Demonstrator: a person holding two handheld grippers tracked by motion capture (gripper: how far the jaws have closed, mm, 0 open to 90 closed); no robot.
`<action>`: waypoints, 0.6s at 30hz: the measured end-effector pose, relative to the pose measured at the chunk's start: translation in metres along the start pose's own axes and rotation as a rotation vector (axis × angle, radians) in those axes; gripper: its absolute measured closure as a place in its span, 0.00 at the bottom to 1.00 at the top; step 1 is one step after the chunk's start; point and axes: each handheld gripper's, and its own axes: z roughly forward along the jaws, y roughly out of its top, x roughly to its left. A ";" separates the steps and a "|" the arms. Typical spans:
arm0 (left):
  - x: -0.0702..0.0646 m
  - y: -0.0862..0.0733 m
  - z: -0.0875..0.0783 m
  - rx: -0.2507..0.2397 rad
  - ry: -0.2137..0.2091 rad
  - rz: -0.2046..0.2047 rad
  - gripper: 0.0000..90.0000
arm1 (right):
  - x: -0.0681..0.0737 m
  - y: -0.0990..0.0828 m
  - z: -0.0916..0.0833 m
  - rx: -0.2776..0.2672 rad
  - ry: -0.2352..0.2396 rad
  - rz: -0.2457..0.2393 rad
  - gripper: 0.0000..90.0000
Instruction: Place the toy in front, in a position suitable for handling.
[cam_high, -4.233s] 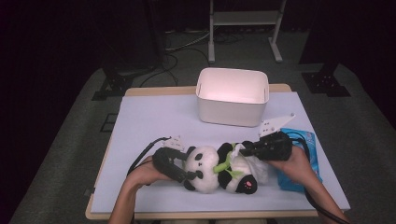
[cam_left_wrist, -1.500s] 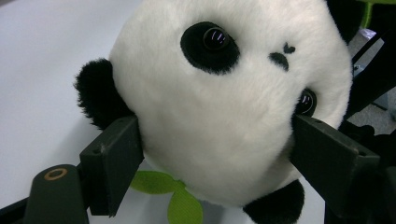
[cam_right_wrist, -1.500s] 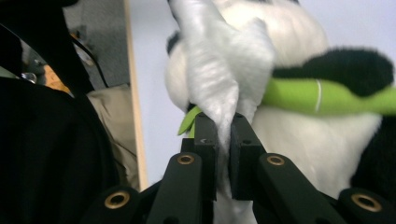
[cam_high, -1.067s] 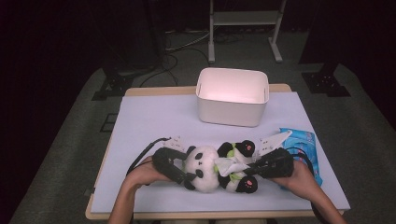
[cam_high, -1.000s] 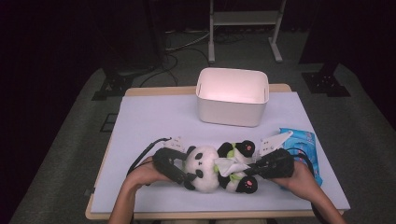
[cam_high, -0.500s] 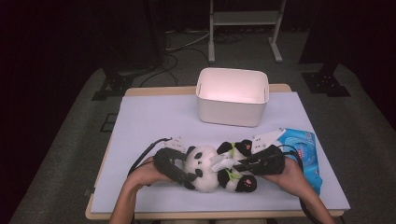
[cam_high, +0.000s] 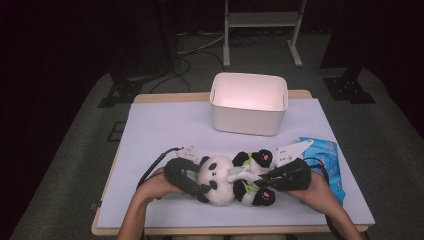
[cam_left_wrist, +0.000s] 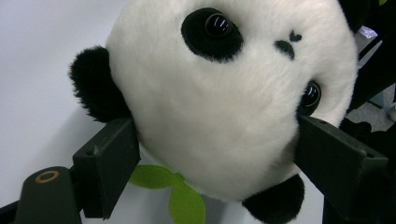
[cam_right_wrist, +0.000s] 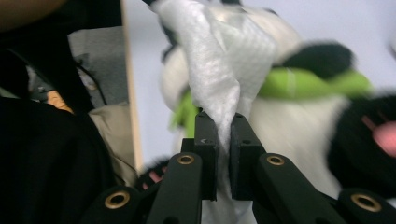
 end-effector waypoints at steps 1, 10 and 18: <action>0.000 0.000 0.000 -0.002 0.003 -0.001 0.16 | 0.002 0.003 0.003 0.005 0.008 -0.015 0.92; 0.000 0.001 0.000 -0.012 0.010 -0.009 0.16 | 0.005 0.015 0.025 0.091 0.023 -0.056 0.93; 0.001 -0.001 -0.002 0.001 -0.006 0.009 0.15 | -0.002 -0.004 0.005 0.109 -0.037 -0.011 0.93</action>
